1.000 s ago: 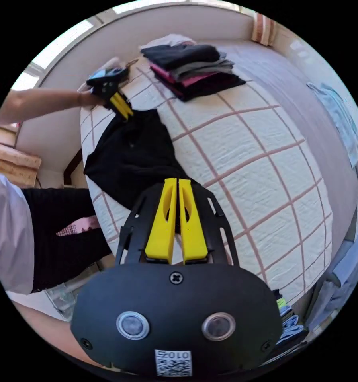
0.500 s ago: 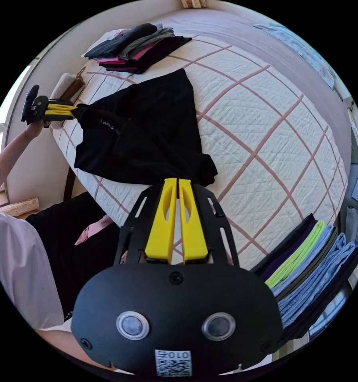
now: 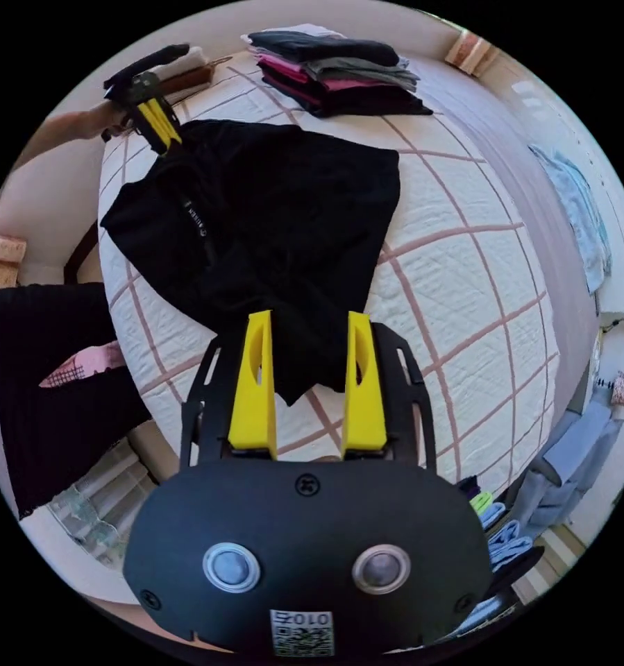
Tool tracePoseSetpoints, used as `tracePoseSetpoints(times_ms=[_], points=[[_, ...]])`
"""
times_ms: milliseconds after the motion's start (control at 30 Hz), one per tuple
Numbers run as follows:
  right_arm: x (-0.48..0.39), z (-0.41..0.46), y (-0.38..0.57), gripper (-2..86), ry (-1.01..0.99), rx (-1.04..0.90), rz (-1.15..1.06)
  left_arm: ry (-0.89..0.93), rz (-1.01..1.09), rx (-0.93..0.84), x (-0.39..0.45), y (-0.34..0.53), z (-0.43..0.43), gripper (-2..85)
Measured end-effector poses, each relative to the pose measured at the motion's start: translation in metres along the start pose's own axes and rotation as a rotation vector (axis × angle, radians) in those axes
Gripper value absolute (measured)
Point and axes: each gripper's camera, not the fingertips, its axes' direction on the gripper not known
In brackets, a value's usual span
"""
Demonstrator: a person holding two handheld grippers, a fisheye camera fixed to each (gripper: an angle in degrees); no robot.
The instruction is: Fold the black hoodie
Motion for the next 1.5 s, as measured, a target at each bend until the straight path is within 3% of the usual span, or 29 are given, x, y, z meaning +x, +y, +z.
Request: tracePoseSetpoints(times_ms=[200, 433, 500, 667, 800, 867, 933, 1067, 1200, 1333, 1400, 1500], points=[[-0.065, 0.014, -0.011, 15.8, 0.014, -0.082, -0.375, 0.023, 0.029, -0.053, -0.002, -0.006, 0.012, 0.4], [-0.128, 0.079, 0.008, 7.8, 0.208, -0.268, -0.441, 0.149, -0.078, -0.042, -0.007, 0.011, 0.014, 1.6], [-0.133, 0.069, 0.011, 6.0, 0.157, -0.227, -0.364, 0.159, -0.057, -0.028, -0.001, 0.018, 0.010, 2.6], [-0.121, 0.027, 0.041, 5.4, -0.035, -0.080, -0.133, -0.115, 0.287, -0.072, 0.069, 0.047, 0.011, 5.5], [-0.132, 0.007, 0.079, 5.3, -0.114, 0.004, 0.004, -0.225, 0.328, -0.083, 0.101, 0.059, 0.017, 5.2], [-0.146, 0.007, 0.091, 5.3, -0.126, 0.000, 0.015, -0.370, 0.375, -0.096, 0.128, 0.069, 0.022, 3.5], [-0.164, 0.010, 0.104, 5.3, -0.104, -0.031, 0.021, -0.339, 0.364, -0.098, 0.138, 0.080, 0.018, 2.1], [-0.203, -0.003, 0.155, 5.1, -0.159, -0.038, 0.090, -0.069, 0.242, 0.011, 0.142, 0.134, -0.029, 0.2], [-0.266, -0.038, 0.225, 4.8, -0.244, -0.006, 0.196, 0.071, 0.210, 0.098, 0.183, 0.198, -0.081, -0.2], [-0.326, -0.088, 0.279, 4.4, -0.182, 0.015, 0.290, -0.047, 0.255, 0.086, 0.277, 0.260, -0.129, -0.4], [-0.346, -0.149, 0.305, 4.3, -0.093, 0.145, 0.375, -0.127, 0.195, 0.177, 0.304, 0.280, -0.169, -0.5], [-0.360, -0.230, 0.323, 4.4, 0.097, 0.336, 0.393, -0.254, 0.068, 0.458, 0.327, 0.315, -0.264, -0.5]])
